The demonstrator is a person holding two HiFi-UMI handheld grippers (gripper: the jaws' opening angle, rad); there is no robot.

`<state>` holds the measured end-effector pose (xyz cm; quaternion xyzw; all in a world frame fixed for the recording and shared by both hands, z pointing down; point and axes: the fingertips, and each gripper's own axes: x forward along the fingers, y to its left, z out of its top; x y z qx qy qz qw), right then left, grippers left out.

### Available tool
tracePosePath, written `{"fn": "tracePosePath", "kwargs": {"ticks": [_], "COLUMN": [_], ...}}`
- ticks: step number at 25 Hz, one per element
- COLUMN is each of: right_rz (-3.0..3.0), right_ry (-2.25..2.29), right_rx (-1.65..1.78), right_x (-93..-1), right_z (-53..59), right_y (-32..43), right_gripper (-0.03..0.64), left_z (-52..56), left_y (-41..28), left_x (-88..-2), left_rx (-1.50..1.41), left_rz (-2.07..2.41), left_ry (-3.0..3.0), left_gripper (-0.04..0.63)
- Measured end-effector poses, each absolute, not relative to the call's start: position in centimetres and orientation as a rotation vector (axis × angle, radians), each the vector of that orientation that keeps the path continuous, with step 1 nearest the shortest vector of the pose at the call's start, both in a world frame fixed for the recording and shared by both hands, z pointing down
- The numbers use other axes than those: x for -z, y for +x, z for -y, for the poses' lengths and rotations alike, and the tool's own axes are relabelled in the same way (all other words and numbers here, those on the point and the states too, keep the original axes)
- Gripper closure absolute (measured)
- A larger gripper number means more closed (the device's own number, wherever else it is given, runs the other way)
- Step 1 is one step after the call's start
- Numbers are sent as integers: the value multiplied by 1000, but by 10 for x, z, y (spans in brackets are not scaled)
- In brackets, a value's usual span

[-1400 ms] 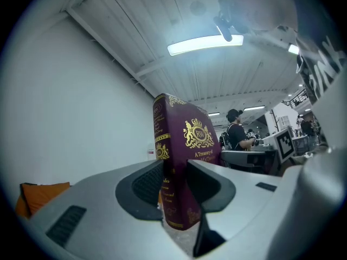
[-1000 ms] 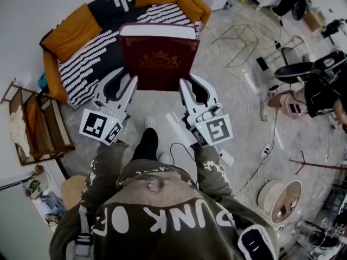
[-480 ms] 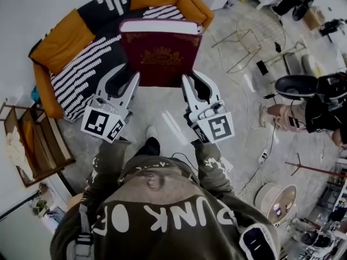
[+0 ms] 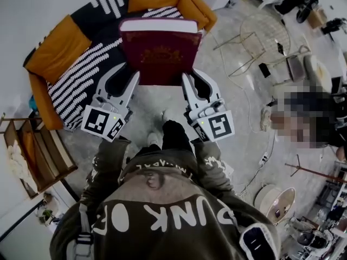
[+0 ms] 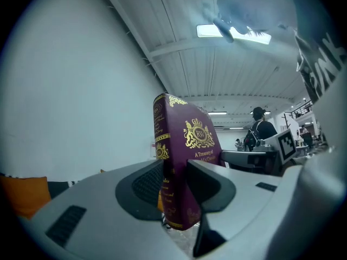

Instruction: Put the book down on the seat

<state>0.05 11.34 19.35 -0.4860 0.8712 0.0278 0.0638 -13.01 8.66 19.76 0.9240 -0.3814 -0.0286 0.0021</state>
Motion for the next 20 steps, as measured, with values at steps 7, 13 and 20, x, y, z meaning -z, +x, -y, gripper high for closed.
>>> {"fn": "tracePosePath", "kwargs": {"ticks": [7, 13, 20], "right_rz": [-2673, -2703, -2731], "right_ry": [-1432, -1431, -1445], "right_rx": [-26, 44, 186], "right_x": [-233, -274, -336], "right_z": [-16, 83, 177], "right_y": [18, 38, 64], "right_gripper": [557, 557, 557], "left_z": [7, 106, 197], "left_y": [-112, -93, -68], "left_x": [-233, -272, -335], "left_rx": [45, 21, -41], "left_rz": [1227, 1248, 1254], "left_ry": [2856, 2796, 2701], "left_gripper": [472, 472, 472]}}
